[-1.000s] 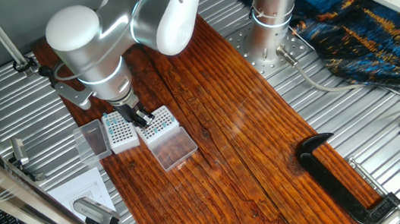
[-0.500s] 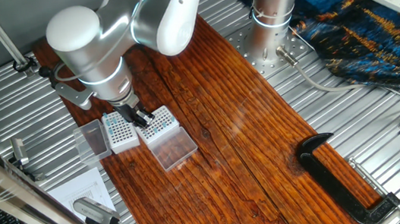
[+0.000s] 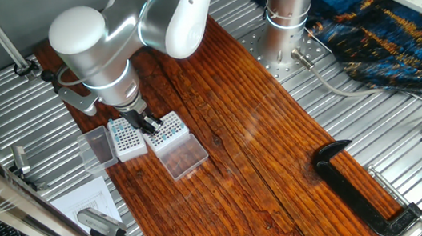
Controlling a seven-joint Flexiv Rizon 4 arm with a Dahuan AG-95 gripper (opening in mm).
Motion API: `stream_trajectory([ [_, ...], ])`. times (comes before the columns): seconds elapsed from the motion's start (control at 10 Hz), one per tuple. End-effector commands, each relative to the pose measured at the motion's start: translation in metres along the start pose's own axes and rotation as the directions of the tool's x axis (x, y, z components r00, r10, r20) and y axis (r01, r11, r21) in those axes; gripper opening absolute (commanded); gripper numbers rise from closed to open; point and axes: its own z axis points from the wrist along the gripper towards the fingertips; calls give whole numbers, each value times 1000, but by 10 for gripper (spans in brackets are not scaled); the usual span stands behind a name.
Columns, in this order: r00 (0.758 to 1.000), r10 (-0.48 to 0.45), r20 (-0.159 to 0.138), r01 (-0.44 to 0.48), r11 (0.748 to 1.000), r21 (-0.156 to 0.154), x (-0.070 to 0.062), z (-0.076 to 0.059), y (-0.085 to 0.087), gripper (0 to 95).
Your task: Transfer all medium pipette tips from one holder to another
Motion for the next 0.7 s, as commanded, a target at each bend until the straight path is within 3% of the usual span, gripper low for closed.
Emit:
stream_trajectory([
  [0.1, 1000, 0, 1, 0, 1000, 0, 0, 0, 0, 190],
  [0.6, 1000, 0, 1, 0, 1000, 3, 0, 0, 0, 190],
  [0.7, 1000, 1, -1, -1, 1000, 8, 0, -1, -2, 0],
])
